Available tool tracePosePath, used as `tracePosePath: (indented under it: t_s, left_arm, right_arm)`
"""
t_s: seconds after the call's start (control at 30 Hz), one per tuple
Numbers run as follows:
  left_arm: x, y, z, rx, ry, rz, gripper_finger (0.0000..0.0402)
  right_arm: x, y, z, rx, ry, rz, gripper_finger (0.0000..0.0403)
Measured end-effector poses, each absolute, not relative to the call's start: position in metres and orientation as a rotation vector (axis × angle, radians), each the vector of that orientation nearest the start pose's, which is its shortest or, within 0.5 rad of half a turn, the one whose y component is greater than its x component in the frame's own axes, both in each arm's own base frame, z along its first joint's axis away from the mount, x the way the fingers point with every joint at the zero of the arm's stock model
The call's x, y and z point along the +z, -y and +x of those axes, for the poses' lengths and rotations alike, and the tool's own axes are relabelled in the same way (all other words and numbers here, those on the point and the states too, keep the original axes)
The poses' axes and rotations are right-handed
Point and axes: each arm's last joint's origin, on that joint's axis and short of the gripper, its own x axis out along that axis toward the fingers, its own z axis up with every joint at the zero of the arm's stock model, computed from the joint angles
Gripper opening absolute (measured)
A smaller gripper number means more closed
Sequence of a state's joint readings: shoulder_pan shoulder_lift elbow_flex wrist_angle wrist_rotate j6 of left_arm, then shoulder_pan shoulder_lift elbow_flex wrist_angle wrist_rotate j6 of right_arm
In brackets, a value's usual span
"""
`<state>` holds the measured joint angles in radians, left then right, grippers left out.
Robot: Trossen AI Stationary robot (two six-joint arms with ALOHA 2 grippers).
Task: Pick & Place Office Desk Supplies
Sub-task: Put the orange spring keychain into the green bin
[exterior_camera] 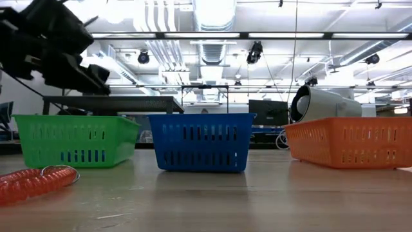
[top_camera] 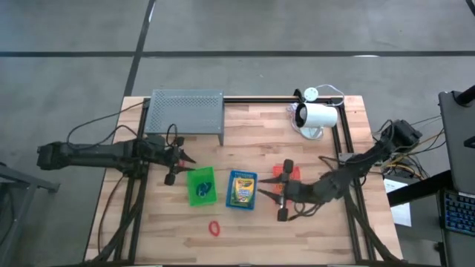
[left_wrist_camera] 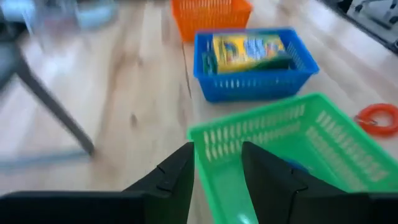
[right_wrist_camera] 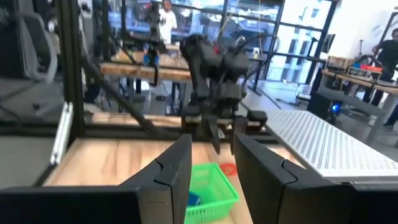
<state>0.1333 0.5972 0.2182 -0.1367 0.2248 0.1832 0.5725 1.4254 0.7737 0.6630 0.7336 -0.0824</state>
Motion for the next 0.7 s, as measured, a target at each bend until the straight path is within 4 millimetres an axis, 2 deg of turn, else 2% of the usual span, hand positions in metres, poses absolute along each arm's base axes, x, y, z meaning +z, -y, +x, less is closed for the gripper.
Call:
tracePosePath:
  t_s: [0.27, 0.37, 0.5, 0.6, 0.7]
  left_arm:
    - [0.195, -0.012, 0.125, -0.009, -0.725, -0.171, 0.0138]
    - [0.204, -0.012, 0.126, 0.009, -0.701, -0.182, 0.0138]
    - [0.212, -0.009, 0.131, -0.047, -0.628, -0.281, 0.0138]
    - [0.216, -0.008, 0.131, -0.053, -0.623, -0.294, 0.0138]
    - [0.224, -0.008, 0.131, -0.027, -0.618, -0.383, 0.0138]
  right_arm:
    - [0.240, -0.160, 0.284, -0.156, -0.069, -0.153, 0.0121]
    - [0.238, -0.165, 0.291, -0.156, -0.073, -0.131, 0.0121]
    - [0.241, -0.172, 0.300, -0.152, -0.059, -0.081, 0.0121]
    - [0.243, -0.177, 0.307, -0.145, -0.056, -0.094, 0.0121]
    - [0.250, -0.182, 0.313, -0.143, -0.039, -0.086, 0.0121]
